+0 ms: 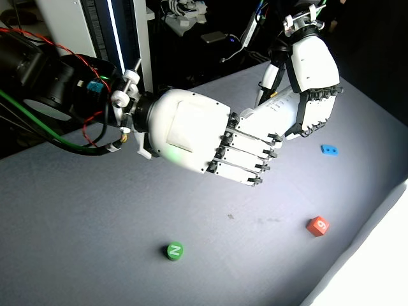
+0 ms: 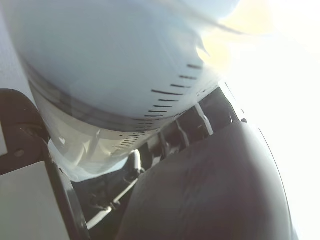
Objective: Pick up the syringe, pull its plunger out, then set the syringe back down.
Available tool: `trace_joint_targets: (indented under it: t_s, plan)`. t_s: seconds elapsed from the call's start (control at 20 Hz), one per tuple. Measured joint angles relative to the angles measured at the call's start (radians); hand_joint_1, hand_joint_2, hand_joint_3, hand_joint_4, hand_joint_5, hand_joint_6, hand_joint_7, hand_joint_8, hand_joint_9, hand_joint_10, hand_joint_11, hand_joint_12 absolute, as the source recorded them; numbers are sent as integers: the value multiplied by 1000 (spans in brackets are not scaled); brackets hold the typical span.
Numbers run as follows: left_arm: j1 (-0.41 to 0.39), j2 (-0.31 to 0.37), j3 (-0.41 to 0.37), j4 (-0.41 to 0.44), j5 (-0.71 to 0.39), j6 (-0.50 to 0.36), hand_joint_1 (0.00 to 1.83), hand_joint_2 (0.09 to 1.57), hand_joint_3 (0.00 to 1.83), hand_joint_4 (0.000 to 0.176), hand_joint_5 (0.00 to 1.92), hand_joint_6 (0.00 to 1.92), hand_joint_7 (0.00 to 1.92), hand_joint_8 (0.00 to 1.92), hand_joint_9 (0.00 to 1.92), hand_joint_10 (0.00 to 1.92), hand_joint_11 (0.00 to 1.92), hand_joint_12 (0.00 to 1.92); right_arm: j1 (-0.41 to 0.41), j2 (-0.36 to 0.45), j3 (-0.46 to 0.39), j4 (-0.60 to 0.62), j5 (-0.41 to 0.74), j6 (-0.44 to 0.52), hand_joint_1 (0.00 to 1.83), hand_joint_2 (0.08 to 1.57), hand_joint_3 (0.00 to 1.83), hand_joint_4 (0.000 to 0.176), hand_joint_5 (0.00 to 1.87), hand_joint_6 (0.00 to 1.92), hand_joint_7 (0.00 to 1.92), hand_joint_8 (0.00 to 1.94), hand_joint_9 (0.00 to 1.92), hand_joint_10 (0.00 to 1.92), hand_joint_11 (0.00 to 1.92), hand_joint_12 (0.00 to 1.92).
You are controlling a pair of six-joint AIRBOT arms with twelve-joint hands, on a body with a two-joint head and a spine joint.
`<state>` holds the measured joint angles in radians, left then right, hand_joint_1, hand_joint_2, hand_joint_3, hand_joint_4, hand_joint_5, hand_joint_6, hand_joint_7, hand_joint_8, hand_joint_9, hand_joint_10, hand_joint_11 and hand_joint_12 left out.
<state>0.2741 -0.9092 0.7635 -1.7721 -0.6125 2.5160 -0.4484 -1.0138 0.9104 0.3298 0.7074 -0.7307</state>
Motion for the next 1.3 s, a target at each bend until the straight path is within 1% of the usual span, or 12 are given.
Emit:
trace_joint_targets:
  t_s: [0.1, 0.15, 0.2, 0.4, 0.45, 0.6, 0.65, 0.7, 0.8, 1.0, 1.15, 1.3]
  plan:
    - [0, 0, 0, 0, -1, 0, 1362, 1138, 1, 0, 905, 1190, 942, 975, 820, 1261, 646, 1235, -5, -16, 7, 2, 16, 0, 1003, 1061, 0, 0, 146, 822, 71, 1173, 46, 1359, 0, 1556]
    - [0, 0, 0, 0, -1, 0, 1362, 1140, 1, 0, 905, 1184, 939, 982, 812, 1274, 637, 1235, -6, -22, 12, 3, 22, 0, 1085, 1044, 0, 0, 163, 831, 89, 1186, 62, 1375, 0, 1603]
    - [0, 0, 0, 0, 0, 0, 1359, 1149, 1, 0, 892, 1212, 917, 1019, 797, 1288, 638, 1240, -6, -30, 14, 3, 30, 0, 1016, 1072, 3, 0, 117, 894, 90, 1213, 83, 1374, 0, 1616]
    - [-1, 0, 0, -1, -2, 5, 1365, 1133, 1, 0, 919, 1173, 962, 955, 817, 1248, 648, 1230, -24, -47, 17, 1, 53, 0, 999, 1099, 9, 0, 111, 1018, 173, 1303, 143, 1501, 0, 1788]
    - [-1, 0, 0, -2, -2, 4, 1364, 1134, 1, 0, 914, 1188, 964, 939, 818, 1251, 658, 1234, -24, -48, 17, 4, 53, 0, 1069, 1073, 0, 0, 290, 1019, 322, 1245, 273, 1483, 112, 1794]
    - [-10, 0, 0, -3, 3, 5, 1363, 1138, 0, 0, 911, 1174, 956, 970, 809, 1267, 637, 1243, -24, -48, 22, 5, 75, 0, 1060, 1098, 5, 0, 437, 1005, 502, 1160, 443, 1413, 269, 1745]
    - [-11, 0, 0, -3, 6, 3, 1364, 1136, 0, 0, 910, 1170, 959, 968, 817, 1263, 639, 1245, -24, -48, 23, 7, 84, 0, 1077, 1206, 13, 0, 668, 1287, 564, 1160, 509, 1401, 337, 1733]
    - [-11, 0, 0, -6, 6, 4, 1364, 1137, 0, 0, 902, 1185, 962, 956, 820, 1259, 641, 1246, -24, -48, 23, 7, 86, 0, 1158, 1223, 3, 0, 676, 1322, 802, 1297, 649, 1332, 502, 1648]
    - [-11, 0, 0, -17, 6, -3, 1362, 1141, 0, 0, 900, 1177, 951, 982, 808, 1280, 636, 1253, -24, -48, 25, 7, 93, -2, 1196, 1202, 0, 0, 715, 1291, 914, 1248, 807, 1250, 674, 1540]
    - [-13, 0, 0, -17, 5, -1, 1364, 1135, 0, 0, 912, 1139, 960, 983, 815, 1275, 626, 1273, -24, -48, 25, 10, 93, -3, 1238, 1175, 0, 0, 794, 1092, 947, 1295, 897, 1289, 829, 1511]
    - [-14, 0, 0, -18, 7, -4, 1364, 1133, 0, 0, 921, 1135, 966, 977, 816, 1257, 630, 1254, -24, -37, 25, 7, 93, -1, 1225, 1184, 2, 0, 758, 1170, 939, 1279, 881, 1223, 770, 1478]
    - [-18, -3, -2, -18, 14, -10, 1364, 1137, 2, 0, 911, 1142, 955, 976, 813, 1284, 632, 1259, -23, -9, 17, 24, 78, 2, 1215, 1195, 0, 0, 757, 1169, 905, 1339, 826, 1328, 755, 1550]
